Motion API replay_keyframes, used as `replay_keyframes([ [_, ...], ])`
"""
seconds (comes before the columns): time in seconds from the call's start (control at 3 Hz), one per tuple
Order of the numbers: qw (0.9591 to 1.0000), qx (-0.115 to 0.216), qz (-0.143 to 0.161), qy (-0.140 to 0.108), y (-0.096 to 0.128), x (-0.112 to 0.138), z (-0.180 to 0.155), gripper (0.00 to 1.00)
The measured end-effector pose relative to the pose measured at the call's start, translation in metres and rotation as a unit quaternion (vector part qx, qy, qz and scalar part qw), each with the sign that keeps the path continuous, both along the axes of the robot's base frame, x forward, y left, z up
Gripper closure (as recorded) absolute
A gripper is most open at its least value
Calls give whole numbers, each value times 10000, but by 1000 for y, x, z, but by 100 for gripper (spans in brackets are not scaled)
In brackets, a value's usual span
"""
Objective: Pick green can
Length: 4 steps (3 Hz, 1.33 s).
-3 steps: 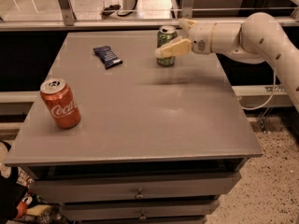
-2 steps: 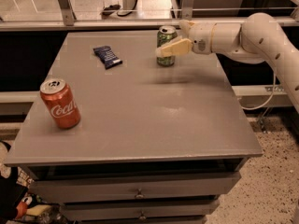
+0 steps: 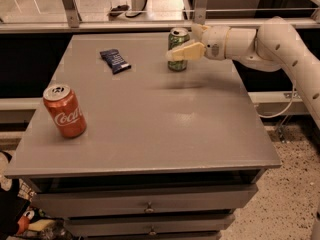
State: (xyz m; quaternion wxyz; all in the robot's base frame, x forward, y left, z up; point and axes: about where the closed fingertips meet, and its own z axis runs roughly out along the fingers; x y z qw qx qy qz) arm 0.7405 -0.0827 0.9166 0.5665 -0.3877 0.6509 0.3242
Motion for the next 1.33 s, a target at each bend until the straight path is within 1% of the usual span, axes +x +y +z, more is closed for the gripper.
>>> replay_keyframes([
  [0.33,9996,93,225,-172,4,0,-9,0],
  [0.67,9996,110,199,-168,2,1,-18,4],
  [1.0,9995,113,228,-165,5,1,-17,33],
  [1.33,9995,117,251,-161,9,1,-18,56],
])
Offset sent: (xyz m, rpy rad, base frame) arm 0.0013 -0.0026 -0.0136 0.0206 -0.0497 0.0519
